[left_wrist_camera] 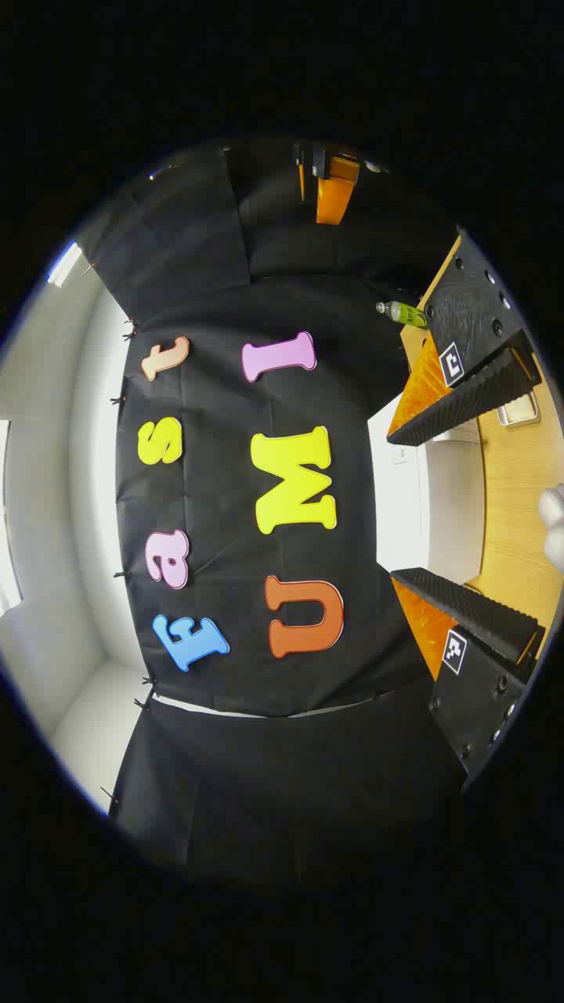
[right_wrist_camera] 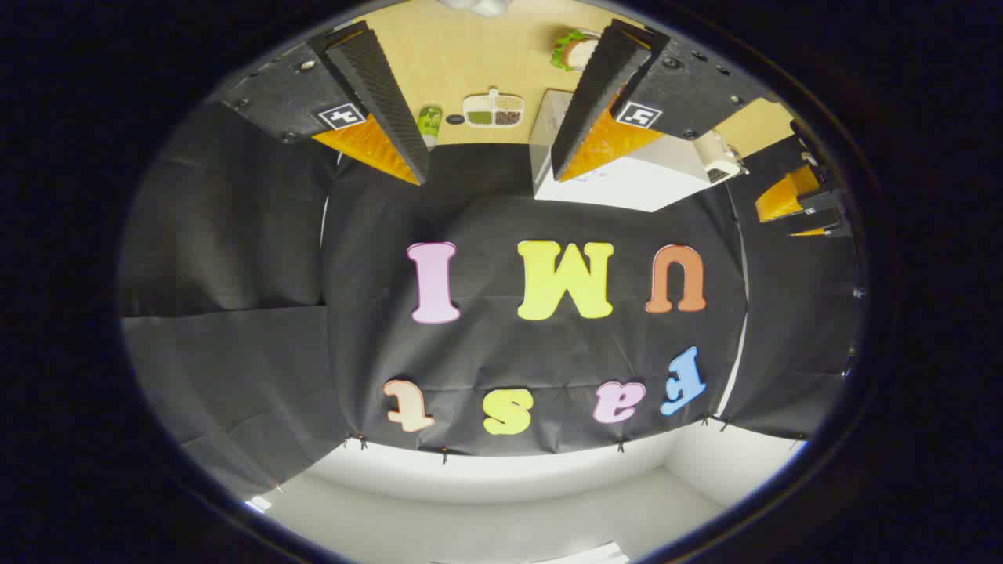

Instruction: Open the microwave oven with the left hand, put the food in, and close the microwave oven.

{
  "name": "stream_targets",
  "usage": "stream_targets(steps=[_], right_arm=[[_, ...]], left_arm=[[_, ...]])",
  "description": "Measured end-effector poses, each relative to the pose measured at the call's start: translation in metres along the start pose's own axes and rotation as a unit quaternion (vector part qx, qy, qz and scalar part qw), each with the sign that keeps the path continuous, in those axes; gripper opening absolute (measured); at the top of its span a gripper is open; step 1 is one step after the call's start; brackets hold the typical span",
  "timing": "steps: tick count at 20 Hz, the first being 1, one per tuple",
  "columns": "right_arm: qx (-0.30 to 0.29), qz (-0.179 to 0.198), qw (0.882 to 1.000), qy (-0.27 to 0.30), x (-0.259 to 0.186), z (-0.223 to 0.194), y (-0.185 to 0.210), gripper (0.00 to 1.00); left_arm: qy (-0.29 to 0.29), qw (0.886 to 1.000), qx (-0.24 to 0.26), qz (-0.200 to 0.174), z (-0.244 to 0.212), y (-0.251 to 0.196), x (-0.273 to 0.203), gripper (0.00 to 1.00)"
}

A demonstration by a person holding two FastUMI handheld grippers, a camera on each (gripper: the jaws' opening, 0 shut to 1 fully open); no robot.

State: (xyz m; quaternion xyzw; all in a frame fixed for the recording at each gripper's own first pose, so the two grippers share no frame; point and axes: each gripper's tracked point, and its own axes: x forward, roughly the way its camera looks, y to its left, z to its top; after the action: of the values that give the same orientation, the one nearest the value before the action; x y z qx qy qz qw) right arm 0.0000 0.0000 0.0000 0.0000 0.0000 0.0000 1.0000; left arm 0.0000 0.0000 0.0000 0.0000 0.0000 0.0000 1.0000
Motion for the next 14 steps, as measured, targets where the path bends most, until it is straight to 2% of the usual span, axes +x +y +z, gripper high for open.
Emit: stream_targets(steps=[3, 4, 5, 7, 8, 9, 10, 12, 13, 14], right_arm=[[-0.001, 0.0, 1.0, 0.0, -0.001, -0.001, 0.002, 1.0], [-0.001, 0.001, 1.0, -0.001, -0.001, 0.0, 0.003, 0.92], [0.0, 0.001, 1.0, 0.0, -0.001, 0.0, 0.004, 1.0], [0.0, 0.001, 1.0, 0.001, -0.001, -0.002, 0.005, 1.0], [0.0, 0.002, 1.0, 0.003, 0.0, -0.004, 0.005, 0.92], [0.001, 0.002, 1.0, 0.006, 0.0, -0.005, 0.006, 0.92], [0.002, 0.002, 1.0, 0.006, 0.0, -0.005, 0.006, 1.0], [0.001, 0.002, 1.0, 0.006, -0.001, -0.005, 0.006, 1.0], [0.001, 0.001, 1.0, 0.004, -0.001, -0.004, 0.004, 0.92], [0.0, -0.001, 1.0, 0.004, -0.002, -0.002, 0.004, 0.92]], left_arm=[[0.003, 1.0, -0.001, 0.003, -0.003, 0.003, 0.0, 0.96], [0.002, 1.0, 0.0, 0.003, -0.002, 0.003, 0.0, 0.96], [0.003, 1.0, 0.001, 0.004, -0.004, 0.005, 0.0, 0.96], [0.004, 1.0, 0.001, 0.005, -0.006, 0.006, 0.001, 0.96], [0.007, 1.0, 0.002, 0.005, -0.008, 0.007, 0.001, 0.96], [0.008, 1.0, 0.001, 0.005, -0.009, 0.007, 0.002, 0.96], [0.008, 1.0, 0.001, 0.006, -0.01, 0.008, 0.002, 0.96], [0.006, 1.0, 0.002, 0.007, -0.01, 0.008, 0.004, 0.96], [0.005, 1.0, 0.002, 0.006, -0.01, 0.008, 0.005, 0.96], [0.007, 1.0, 0.003, 0.006, -0.013, 0.007, 0.006, 0.96]])
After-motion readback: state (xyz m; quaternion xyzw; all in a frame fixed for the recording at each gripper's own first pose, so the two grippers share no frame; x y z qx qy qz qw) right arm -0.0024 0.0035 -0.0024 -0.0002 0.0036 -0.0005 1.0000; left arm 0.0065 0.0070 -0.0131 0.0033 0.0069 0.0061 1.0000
